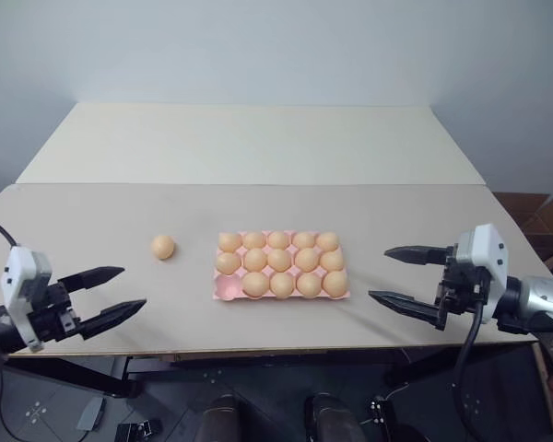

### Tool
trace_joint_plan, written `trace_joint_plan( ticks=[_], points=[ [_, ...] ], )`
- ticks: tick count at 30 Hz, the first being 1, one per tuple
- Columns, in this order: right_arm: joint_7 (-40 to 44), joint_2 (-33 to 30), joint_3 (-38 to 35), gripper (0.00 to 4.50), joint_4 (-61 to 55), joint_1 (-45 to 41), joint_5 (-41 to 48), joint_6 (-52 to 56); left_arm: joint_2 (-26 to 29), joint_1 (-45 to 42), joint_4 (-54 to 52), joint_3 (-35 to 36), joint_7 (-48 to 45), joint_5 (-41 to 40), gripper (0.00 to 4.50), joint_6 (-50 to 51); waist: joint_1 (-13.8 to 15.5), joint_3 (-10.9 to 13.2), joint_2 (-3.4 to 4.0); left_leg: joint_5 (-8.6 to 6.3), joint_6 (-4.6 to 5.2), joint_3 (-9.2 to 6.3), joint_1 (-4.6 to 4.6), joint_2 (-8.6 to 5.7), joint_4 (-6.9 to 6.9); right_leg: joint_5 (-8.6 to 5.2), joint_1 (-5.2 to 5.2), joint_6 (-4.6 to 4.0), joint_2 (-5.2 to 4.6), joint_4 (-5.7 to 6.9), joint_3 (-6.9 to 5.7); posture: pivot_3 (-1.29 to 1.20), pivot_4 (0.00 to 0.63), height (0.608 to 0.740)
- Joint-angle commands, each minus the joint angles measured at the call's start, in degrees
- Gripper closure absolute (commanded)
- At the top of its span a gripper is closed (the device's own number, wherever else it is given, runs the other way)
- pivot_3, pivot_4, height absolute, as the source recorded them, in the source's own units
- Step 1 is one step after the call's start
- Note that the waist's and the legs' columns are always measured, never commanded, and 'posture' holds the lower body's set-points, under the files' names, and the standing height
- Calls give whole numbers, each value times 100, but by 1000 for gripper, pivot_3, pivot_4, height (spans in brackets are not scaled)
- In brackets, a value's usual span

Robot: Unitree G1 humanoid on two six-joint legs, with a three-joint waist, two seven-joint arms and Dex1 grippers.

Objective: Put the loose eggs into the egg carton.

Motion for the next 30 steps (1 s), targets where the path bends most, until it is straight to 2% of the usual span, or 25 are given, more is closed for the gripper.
trace_joint_plan(
  ticks=[1, 4, 7, 14, 18, 21, 27, 30],
  points=[
    [-15, -83, -177, 0, -124, -98, 125, -83, -101, -571, -117, -336, 1093, 158, 46, 437, 1, 0, 0, 0, 0, 1, 1, -1, 0, 5, 1, 8, 0, 0, 1, 0, 150, 740],
    [-60, -66, -128, 0, -130, -156, 105, -87, -534, -1347, 17, -803, 2374, 522, 46, 799, 18, 0, 0, 0, 0, -5, 3, -3, 5, 18, 7, 30, 1, 4, -1, 0, 150, 740],
    [-160, -15, -146, 0, -181, -170, 116, -72, -975, -1842, 147, -1036, 3181, 693, 46, 1089, -9, -4, -9, 1, 1, -8, 1, -6, 7, 26, 12, 39, 4, -2, 1, 0, 150, 740],
    [-271, 5, -168, 0, -295, -123, 153, -62, -1587, -2895, 908, -1752, 4514, 1311, 46, 1820, -26, -4, -12, 0, 1, -11, -2, -10, 7, 29, 9, 42, 4, 0, 3, 0, 150, 740],
    [-371, 25, -190, 0, -344, -116, 182, -47, -1924, -3392, 1383, -1874, 5051, 1522, 46, 2150, -14, -4, -14, 1, 1, -12, -2, -13, 10, 31, 10, 43, 5, 0, 4, 0, 150, 740],
    [-444, 38, -244, 0, -402, -89, 223, -25, -2001, -3584, 1636, -1992, 5050, 1579, 640, 2254, -22, -4, -15, 1, 1, -12, -6, -14, 10, 32, 7, 45, 4, -2, 4, 0, 150, 740],
    [-633, 48, -332, 0, -472, -11, 288, -9, -1854, -3576, 1436, -2089, 4668, 1553, 2611, 2058, -17, -4, -15, 1, 1, -13, -6, -14, 8, 32, 8, 44, 3, -2, 4, 0, 150, 740],
    [-698, 51, -353, 0, -493, 21, 328, -14, -1586, -3398, 975, -2212, 4137, 1422, 2611, 2004, -21, -4, -15, 1, 1, -12, -5, -15, 9, 32, 7, 44, 2, -1, 4, 0, 150, 740]
  ],
)
